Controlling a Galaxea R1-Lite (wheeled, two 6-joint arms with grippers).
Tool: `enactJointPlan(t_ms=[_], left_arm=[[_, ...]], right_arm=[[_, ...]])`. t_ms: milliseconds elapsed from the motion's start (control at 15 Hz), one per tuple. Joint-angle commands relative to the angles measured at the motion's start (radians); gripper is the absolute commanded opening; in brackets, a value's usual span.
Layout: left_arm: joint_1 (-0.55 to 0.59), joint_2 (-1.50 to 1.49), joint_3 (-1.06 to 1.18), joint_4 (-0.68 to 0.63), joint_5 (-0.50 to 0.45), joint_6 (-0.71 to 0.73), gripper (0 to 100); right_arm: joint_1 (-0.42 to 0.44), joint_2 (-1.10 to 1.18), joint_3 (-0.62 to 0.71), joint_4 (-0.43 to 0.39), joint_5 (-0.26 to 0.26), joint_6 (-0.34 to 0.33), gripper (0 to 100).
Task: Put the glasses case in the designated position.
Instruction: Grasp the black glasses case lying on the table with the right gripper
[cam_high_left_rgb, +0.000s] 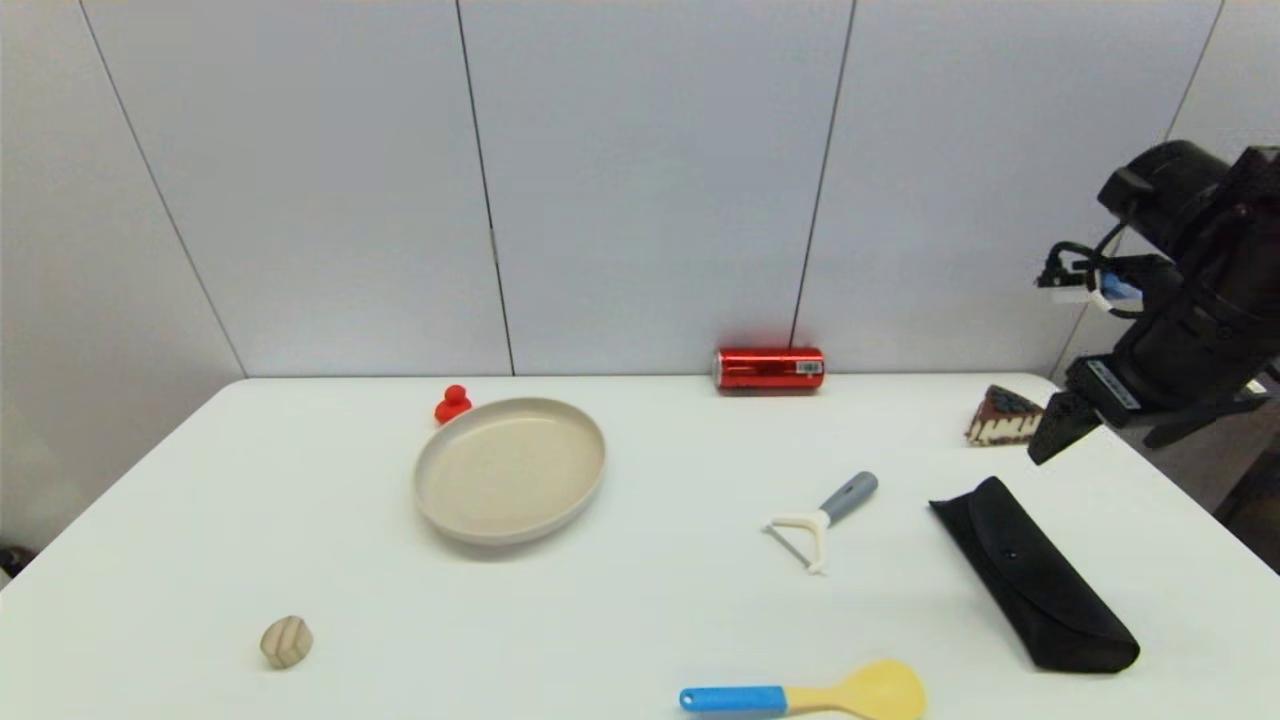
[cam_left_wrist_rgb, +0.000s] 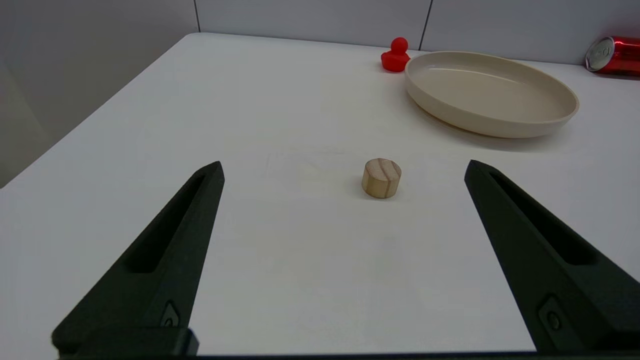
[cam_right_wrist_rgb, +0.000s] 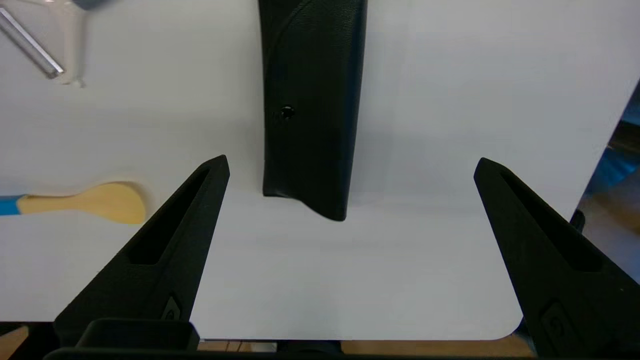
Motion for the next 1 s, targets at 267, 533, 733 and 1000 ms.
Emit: enactJointPlan(t_ms=[267,533,733,1000], left_arm=[[0.001,0.001,0.0,-0.002,0.0,-0.001,100],[0.001,0.001,0.0,-0.002,0.0,-0.001,100],[0.001,0.001,0.0,-0.002,0.0,-0.001,100],[0.001,0.001,0.0,0.001,0.0,-0.001,100]], right_arm=[[0.018,0.082,0.053,0.008,0.002,-0.007,100],[0.027,0.073,0.14,0.005,0.001,-0.004,100],[0.027,0.076,0.162,0.005,0.002,-0.006,100],[0.027,0.105,0.176,-0.002,0.001,-0.003,100]])
